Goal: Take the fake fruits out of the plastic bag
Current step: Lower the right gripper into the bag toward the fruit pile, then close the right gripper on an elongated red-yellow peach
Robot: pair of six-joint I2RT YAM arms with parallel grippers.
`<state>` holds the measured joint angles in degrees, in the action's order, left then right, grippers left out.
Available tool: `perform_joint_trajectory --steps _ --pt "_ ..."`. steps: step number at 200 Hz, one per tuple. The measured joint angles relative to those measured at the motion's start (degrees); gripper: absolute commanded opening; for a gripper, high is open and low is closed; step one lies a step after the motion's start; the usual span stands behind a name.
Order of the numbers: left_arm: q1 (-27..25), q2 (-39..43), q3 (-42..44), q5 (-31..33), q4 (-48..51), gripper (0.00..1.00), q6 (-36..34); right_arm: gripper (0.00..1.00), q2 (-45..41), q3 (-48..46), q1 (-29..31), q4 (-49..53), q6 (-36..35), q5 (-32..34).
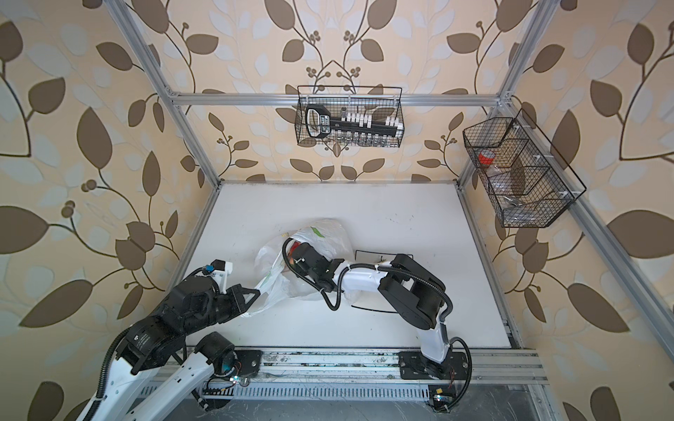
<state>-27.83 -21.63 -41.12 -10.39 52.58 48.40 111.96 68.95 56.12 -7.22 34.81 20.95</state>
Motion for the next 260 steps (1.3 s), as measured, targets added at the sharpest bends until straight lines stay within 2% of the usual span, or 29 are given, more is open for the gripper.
perform_joint_trajectory --steps 92,226,260 --pt "0.0 0.0 0.0 -0.1 0.0 0.00 0.0 0.60 11.6 10.9 0.0 2.4 6.0 0.7" --pt "0.0 0.0 0.0 0.0 0.0 0.00 0.0 0.58 18.4 21.5 0.0 8.0 7.6 1.9" --pt "0.0 0.0 0.0 0.1 0.0 0.00 0.0 0.42 18.8 22.2 0.0 8.4 7.5 1.9"
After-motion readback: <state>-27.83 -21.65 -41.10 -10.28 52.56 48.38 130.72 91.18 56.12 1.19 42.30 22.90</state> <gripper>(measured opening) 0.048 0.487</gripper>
